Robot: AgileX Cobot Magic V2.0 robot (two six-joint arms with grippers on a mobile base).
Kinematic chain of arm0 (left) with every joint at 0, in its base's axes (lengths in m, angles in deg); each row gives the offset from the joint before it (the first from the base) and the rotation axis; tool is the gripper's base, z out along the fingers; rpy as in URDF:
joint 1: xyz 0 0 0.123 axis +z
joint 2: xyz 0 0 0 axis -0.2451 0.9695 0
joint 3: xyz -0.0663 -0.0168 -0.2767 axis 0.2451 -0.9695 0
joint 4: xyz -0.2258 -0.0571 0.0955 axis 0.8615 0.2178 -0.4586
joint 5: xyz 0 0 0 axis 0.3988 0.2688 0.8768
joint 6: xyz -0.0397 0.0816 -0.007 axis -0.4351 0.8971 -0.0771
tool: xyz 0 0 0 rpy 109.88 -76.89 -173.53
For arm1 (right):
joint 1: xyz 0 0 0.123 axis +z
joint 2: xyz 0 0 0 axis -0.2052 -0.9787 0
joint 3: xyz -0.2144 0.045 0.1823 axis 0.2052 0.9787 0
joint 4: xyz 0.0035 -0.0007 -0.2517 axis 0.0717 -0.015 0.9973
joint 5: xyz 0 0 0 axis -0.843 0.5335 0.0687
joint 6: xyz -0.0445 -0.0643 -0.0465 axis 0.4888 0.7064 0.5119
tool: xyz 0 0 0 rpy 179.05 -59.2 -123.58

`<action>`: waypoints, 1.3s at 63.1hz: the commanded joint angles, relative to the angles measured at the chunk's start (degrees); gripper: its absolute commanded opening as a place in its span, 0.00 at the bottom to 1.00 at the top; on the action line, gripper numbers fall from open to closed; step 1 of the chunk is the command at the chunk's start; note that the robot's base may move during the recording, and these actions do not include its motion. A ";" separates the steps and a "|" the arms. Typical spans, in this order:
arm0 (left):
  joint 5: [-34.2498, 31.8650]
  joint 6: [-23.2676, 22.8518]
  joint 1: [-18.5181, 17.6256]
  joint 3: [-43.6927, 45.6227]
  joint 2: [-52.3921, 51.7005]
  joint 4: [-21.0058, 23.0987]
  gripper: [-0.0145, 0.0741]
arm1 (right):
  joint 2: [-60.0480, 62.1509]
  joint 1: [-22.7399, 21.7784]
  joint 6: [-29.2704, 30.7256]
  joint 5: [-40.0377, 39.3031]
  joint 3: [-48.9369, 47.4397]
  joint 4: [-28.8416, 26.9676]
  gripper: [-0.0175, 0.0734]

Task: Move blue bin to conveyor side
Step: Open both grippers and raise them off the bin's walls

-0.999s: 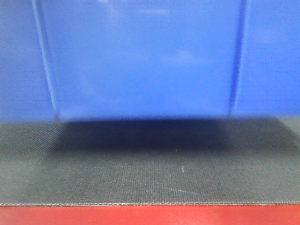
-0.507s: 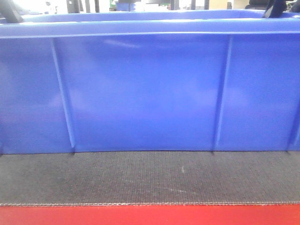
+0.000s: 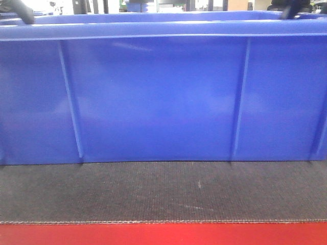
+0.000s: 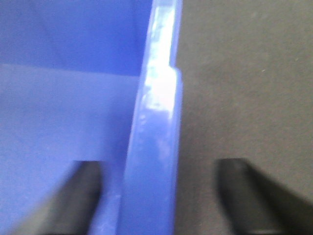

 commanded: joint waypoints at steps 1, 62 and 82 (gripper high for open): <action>-0.04 -0.09 0.07 1.84 -0.79 -1.58 0.78 | 0.39 -0.39 0.43 0.13 -2.42 1.14 0.82; 3.99 -0.09 0.07 29.76 -20.61 -3.55 0.15 | 10.50 -0.39 0.43 22.02 -49.23 -2.35 0.11; 4.51 -0.21 0.07 13.77 -28.71 -2.13 0.15 | 19.32 -0.39 2.05 18.93 -30.85 -2.35 0.10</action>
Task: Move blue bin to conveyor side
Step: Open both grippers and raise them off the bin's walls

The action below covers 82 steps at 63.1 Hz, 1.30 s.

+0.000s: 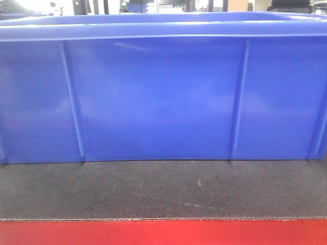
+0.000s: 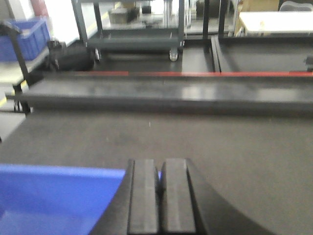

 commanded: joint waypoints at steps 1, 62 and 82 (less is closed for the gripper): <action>-1.61 -0.21 0.07 -7.85 -3.49 0.50 0.15 | 3.99 -0.29 1.63 -5.52 8.31 0.13 0.10; -35.38 -0.21 0.07 -77.51 -58.38 0.41 0.15 | 67.43 -0.29 1.88 -34.06 87.43 0.13 0.10; -35.38 -0.21 0.07 -77.51 -63.08 0.41 0.15 | 71.81 -0.29 1.88 -33.37 87.43 0.13 0.10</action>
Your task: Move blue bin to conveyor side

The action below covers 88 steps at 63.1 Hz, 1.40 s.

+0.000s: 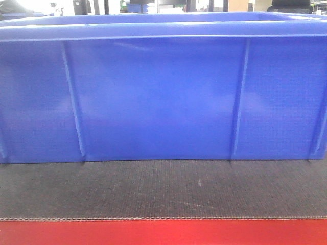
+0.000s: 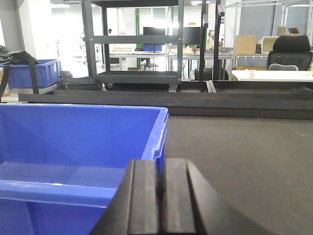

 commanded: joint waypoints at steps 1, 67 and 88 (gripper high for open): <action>-1.15 -0.21 0.07 -0.19 -0.34 0.29 0.15 | 0.38 -0.27 0.15 -0.64 0.08 0.23 0.10; -1.15 -0.21 0.07 -0.19 -0.34 0.29 0.15 | 0.65 -3.92 0.15 -15.70 17.26 1.78 0.10; -1.15 -0.21 0.07 -0.19 -0.34 0.29 0.15 | 0.65 -6.48 0.15 -20.18 22.64 -0.40 0.10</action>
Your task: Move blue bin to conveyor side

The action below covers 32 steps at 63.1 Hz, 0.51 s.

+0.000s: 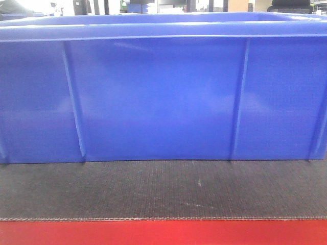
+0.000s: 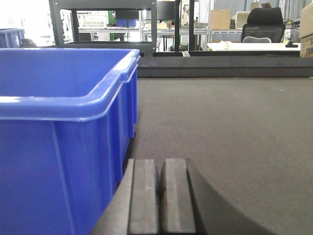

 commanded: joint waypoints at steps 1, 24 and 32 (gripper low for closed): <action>-1.15 -0.21 0.07 -0.09 -0.17 0.29 0.15 | 0.30 -0.45 0.15 -1.98 0.04 -0.27 0.10; -1.15 -0.21 0.07 -0.09 -0.17 0.29 0.15 | 0.30 -0.45 0.15 -2.42 0.04 -0.27 0.10; -1.15 -0.21 0.07 -0.09 -0.17 0.29 0.15 | 0.30 -0.45 0.15 -2.42 0.04 -0.27 0.10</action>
